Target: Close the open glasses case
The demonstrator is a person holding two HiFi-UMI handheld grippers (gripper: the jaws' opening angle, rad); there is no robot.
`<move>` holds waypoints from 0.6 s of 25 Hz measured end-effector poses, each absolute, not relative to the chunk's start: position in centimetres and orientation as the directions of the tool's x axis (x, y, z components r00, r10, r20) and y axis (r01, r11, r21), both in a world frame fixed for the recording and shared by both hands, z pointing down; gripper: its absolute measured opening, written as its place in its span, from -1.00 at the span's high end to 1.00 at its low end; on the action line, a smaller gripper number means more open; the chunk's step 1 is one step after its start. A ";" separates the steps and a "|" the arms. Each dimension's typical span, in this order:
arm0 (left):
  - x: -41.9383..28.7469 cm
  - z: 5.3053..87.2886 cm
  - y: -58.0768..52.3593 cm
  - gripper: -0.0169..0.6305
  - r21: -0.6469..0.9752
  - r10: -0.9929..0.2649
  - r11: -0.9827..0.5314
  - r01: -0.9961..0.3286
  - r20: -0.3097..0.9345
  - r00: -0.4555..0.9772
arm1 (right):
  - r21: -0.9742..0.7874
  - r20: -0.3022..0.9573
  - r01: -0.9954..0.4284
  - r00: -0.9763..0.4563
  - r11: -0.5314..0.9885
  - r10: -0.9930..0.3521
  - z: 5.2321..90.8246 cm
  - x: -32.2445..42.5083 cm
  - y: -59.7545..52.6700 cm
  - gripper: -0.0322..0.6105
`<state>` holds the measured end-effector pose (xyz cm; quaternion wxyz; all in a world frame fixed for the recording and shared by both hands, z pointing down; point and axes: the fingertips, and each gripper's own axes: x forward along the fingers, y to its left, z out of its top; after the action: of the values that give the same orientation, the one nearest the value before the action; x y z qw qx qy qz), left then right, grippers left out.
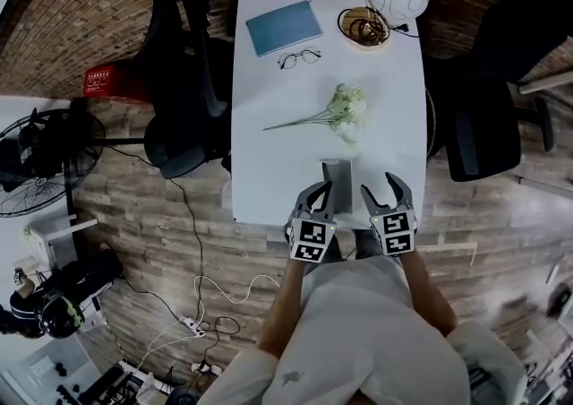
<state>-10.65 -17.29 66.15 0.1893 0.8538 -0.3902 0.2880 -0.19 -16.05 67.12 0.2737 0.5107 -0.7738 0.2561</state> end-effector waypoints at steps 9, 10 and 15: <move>-9.3 68.4 -16.7 0.94 0.123 -0.499 -0.658 -0.743 0.667 0.553 | -0.116 0.711 -0.933 -0.317 0.340 -0.628 69.5 -0.1 -15.4 0.03; -9.2 68.7 -16.7 0.94 0.126 -0.493 -0.661 -0.740 0.670 0.555 | -0.117 0.712 -0.933 -0.318 0.341 -0.627 69.6 -0.2 -15.4 0.03; -8.6 69.5 -16.3 0.94 0.139 -0.472 -0.667 -0.732 0.681 0.560 | -0.143 0.719 -0.931 -0.330 0.335 -0.611 69.6 -0.8 -15.4 0.03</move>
<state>-8.60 -16.35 69.52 0.2084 0.8581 -0.3506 0.3119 -0.80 -15.40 69.63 0.2849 0.5036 -0.7657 0.2810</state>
